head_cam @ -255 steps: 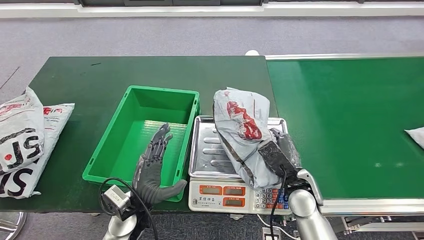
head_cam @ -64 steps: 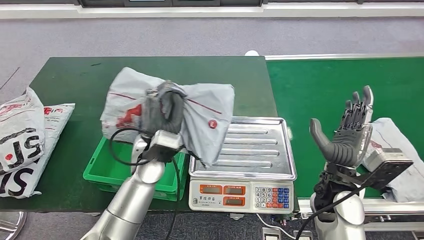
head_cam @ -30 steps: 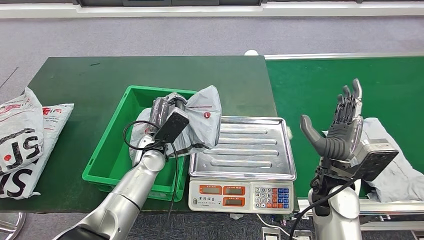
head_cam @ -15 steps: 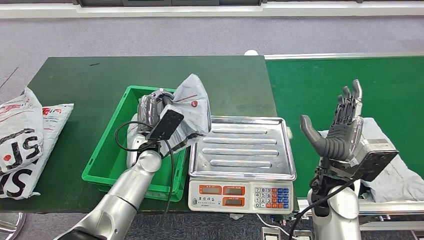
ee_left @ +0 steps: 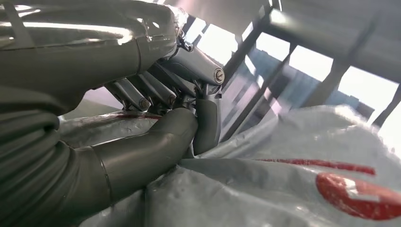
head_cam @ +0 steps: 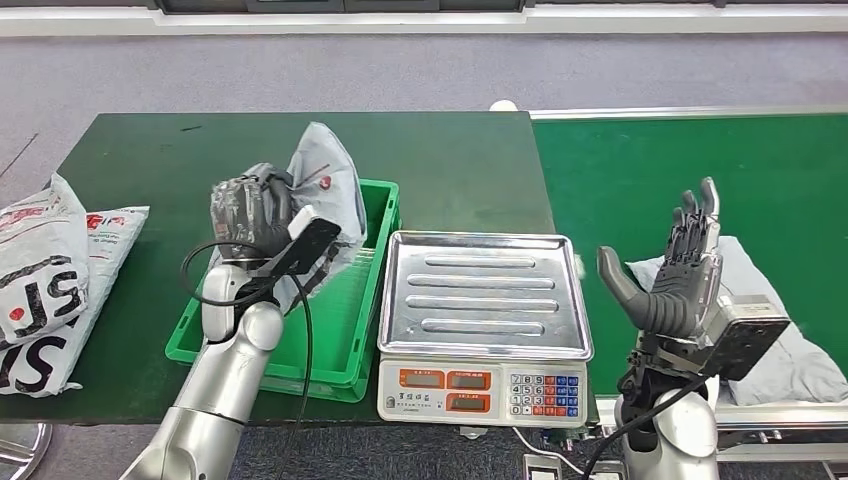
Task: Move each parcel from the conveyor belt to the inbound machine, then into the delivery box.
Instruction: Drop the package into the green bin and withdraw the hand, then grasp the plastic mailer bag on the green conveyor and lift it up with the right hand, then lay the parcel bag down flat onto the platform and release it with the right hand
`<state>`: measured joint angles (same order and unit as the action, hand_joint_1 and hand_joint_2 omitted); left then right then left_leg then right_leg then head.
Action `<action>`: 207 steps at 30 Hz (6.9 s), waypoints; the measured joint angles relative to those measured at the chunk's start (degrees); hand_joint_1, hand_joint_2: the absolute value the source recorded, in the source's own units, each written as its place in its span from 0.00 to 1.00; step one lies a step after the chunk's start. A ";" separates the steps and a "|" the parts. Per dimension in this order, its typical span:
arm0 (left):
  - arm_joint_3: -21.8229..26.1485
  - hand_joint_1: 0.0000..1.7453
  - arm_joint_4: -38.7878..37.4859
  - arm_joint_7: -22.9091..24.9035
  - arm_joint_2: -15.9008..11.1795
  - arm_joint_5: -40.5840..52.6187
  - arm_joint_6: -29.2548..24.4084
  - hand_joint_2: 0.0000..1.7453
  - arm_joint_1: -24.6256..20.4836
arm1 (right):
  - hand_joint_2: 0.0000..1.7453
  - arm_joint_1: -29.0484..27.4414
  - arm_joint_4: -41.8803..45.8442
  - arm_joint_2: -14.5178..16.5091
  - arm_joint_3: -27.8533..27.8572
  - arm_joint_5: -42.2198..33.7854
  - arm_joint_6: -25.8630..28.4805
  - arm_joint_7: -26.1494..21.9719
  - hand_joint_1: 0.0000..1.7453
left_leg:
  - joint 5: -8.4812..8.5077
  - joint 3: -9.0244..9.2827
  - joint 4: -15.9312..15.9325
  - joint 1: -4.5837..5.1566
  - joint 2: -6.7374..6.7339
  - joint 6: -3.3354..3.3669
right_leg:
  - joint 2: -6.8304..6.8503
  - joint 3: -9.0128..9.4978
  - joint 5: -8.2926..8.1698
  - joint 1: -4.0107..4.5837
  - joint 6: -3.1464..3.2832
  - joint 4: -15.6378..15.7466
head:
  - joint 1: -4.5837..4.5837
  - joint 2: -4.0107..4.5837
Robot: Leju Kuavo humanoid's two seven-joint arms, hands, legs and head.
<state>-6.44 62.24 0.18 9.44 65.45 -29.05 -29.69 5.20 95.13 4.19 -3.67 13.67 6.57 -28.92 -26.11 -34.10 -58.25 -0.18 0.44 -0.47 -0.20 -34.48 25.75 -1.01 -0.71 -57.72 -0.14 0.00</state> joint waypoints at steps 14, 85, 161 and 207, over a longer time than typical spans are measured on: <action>-3.05 1.00 -20.23 11.37 -1.63 22.31 26.80 1.00 -15.09 | 1.00 -0.47 0.97 0.88 0.94 1.28 -3.23 0.25 0.00 | 0.11 0.03 0.00 -0.02 -0.07 -0.13 | -0.09 -0.10 -0.15 0.03 0.08 0.00 | 0.01 0.00; -11.35 0.00 12.08 -23.34 2.81 -65.68 26.81 1.00 13.73 | 1.00 12.43 -33.88 -7.73 15.61 41.03 12.30 38.30 0.00 | 0.02 -0.13 -0.08 0.04 0.05 0.07 | 0.02 -0.06 -0.11 -0.04 -0.06 0.02 | 0.01 0.00; -7.16 0.00 16.31 -30.00 4.02 -57.31 29.77 1.00 15.53 | 1.00 10.36 -12.63 0.51 0.52 40.14 4.37 7.41 1.00 | 0.12 -0.12 0.03 -0.04 -0.08 -0.03 | -0.04 -0.12 -0.09 0.05 0.05 0.00 | 0.00 0.00; -7.16 0.00 17.74 -29.10 3.08 -55.35 30.36 1.00 19.12 | 1.00 17.18 -33.58 -3.30 -13.84 33.45 -4.08 12.31 0.00 | 0.15 -0.21 0.01 -0.03 0.13 0.02 | 0.12 -0.14 -0.08 0.03 0.03 0.01 | 0.01 0.00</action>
<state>-13.59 79.97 -28.92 12.52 10.10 1.31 -10.57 22.38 61.55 0.90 -17.51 47.12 2.49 -16.61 -25.96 -34.31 -58.24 -0.21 0.58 -0.45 -0.07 -34.62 25.67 -0.97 -0.68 -57.71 -0.13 0.00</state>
